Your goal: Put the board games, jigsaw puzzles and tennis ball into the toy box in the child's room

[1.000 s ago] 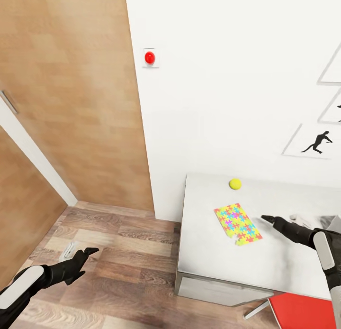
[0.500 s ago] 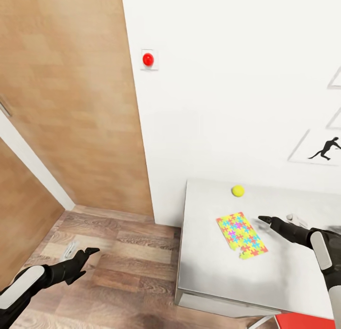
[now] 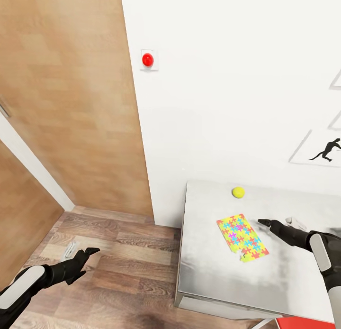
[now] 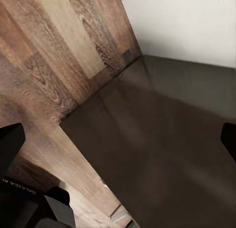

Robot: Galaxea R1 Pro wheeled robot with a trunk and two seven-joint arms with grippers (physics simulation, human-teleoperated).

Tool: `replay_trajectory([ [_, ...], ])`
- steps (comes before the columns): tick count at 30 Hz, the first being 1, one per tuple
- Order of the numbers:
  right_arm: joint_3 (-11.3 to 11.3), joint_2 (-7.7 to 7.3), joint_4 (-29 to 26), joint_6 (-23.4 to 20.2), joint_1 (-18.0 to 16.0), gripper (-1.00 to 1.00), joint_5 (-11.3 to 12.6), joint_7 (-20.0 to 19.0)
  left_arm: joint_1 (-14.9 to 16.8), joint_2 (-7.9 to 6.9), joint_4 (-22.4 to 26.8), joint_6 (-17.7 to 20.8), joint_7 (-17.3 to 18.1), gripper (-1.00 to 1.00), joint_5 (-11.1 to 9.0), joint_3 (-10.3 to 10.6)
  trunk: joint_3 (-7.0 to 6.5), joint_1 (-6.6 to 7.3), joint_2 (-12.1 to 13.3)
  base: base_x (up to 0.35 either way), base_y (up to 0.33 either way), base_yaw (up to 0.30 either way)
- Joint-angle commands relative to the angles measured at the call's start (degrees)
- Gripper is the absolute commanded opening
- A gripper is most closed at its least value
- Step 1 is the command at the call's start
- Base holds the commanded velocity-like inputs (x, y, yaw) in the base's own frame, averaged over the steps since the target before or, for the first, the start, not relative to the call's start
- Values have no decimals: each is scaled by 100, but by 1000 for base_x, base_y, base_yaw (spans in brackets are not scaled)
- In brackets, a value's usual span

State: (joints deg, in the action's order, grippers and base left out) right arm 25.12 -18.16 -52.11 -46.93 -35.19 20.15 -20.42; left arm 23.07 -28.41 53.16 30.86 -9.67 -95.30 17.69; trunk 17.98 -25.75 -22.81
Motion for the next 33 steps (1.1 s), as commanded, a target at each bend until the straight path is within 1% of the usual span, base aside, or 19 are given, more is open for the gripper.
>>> replay_trajectory([
  [1,16,0,7,-30,-6,100,-20,-32,5,-6,10,-4,-51,100,-61,18,11,-3,-11,6,0,0],
  [21,8,8,148,-56,-6,100,-35,-34,5,-6,-6,-1,-47,100,-66,17,11,-3,-11,1,0,0],
  [29,2,13,256,-454,-6,100,-35,-33,5,-6,-11,-1,-50,100,-67,15,11,-3,-11,0,0,0],
  [33,-1,13,272,-554,-6,100,-32,-33,5,-6,-14,-1,-51,100,-67,15,11,-3,-11,0,0,0],
])
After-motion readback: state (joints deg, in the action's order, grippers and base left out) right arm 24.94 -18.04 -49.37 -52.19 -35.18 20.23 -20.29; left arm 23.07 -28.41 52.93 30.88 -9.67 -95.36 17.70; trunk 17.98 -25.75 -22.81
